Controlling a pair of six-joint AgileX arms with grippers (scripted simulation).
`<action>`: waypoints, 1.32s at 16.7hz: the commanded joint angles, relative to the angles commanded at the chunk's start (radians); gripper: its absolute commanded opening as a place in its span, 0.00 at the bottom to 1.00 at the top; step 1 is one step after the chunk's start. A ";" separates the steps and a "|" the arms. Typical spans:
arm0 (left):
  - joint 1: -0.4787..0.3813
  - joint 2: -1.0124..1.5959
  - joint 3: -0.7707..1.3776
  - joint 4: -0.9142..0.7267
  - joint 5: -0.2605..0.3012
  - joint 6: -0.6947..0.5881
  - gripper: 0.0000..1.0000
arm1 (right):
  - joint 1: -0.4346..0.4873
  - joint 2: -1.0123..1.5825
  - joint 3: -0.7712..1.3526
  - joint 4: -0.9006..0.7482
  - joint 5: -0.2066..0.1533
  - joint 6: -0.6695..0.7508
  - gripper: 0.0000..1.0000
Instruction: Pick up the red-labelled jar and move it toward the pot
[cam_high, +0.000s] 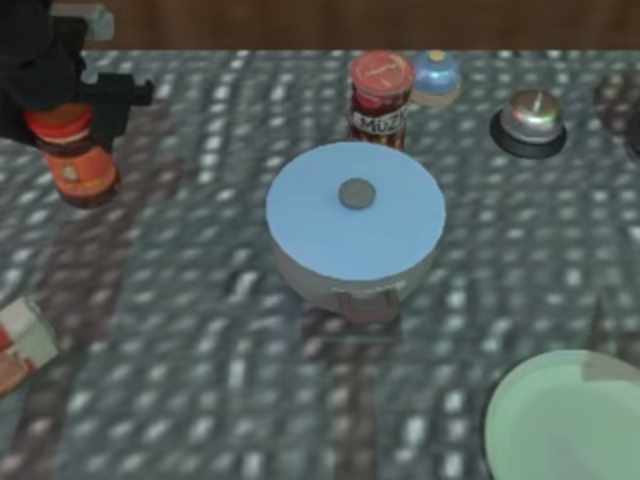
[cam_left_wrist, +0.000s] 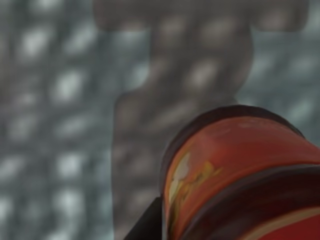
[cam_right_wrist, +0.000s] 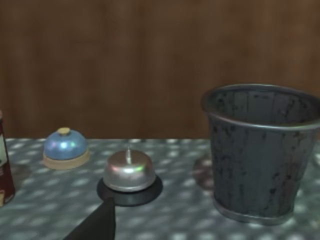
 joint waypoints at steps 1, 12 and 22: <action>-0.032 -0.007 -0.033 0.024 -0.009 -0.043 0.00 | 0.000 0.000 0.000 0.000 0.000 0.000 1.00; -0.184 -0.041 -0.199 0.148 -0.052 -0.260 0.00 | 0.000 0.000 0.000 0.000 0.000 0.000 1.00; -0.183 0.027 -0.291 0.314 -0.052 -0.256 0.00 | 0.000 0.000 0.000 0.000 0.000 0.000 1.00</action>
